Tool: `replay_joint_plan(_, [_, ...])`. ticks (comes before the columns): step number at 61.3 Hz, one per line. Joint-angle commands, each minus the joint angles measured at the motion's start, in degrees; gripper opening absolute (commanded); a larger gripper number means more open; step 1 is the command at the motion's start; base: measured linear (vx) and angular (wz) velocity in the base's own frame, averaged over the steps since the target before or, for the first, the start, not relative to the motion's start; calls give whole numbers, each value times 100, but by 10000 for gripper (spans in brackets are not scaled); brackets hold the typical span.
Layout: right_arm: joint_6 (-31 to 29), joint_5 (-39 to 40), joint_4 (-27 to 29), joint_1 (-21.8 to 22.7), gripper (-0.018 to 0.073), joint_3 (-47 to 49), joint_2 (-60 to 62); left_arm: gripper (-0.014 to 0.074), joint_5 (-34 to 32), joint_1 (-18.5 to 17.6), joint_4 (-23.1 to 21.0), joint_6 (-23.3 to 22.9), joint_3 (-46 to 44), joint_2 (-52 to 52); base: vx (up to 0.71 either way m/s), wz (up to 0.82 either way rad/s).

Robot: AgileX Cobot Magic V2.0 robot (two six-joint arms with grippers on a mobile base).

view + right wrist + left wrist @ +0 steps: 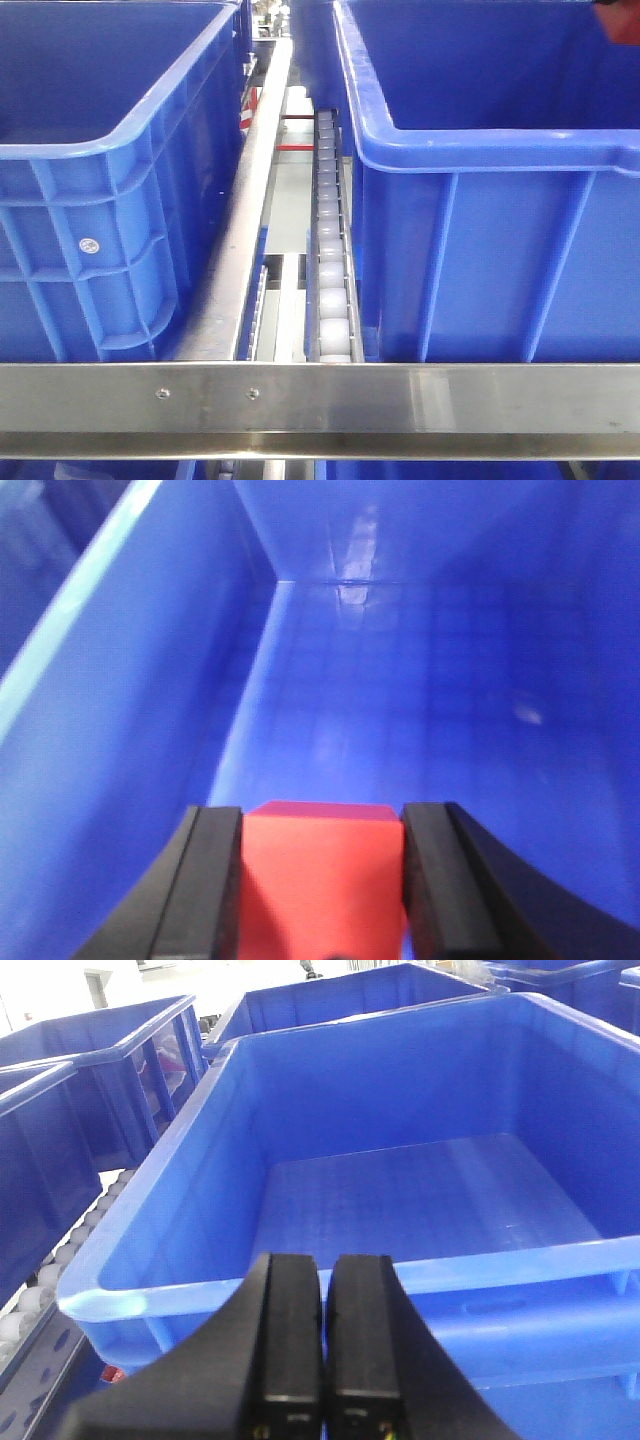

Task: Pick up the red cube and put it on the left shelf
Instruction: 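Move the right gripper over the blue crate and lower the cube, then open the right gripper to release the red cube into the crate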

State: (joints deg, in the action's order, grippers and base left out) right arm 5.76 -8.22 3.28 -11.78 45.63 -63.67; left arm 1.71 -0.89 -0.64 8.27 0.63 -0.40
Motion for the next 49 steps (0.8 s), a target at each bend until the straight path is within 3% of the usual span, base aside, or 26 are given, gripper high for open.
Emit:
replay_joint_plan(1, [-31,570,-43,28,486,473,-275,106,-519,-31,-27,3,126,40,0,0])
replay_joint_plan(6, [-31,569,-43,28,566,668,-511,106,-519,-31,-27,3,126,40,0,0])
replay_joint_plan(31, [-31,590,-43,28,554,688,-575,106,-519,-31,-27,3,126,40,0,0])
replay_joint_plan(38, [-31,629,-43,28,425,478,-236,106,-519,-31,-27,3,126,40,-3,-15])
replay_joint_plan(49, [-31,671,-43,93,35,-120,691,106,-519,-31,-27,3,126,40,0,0])
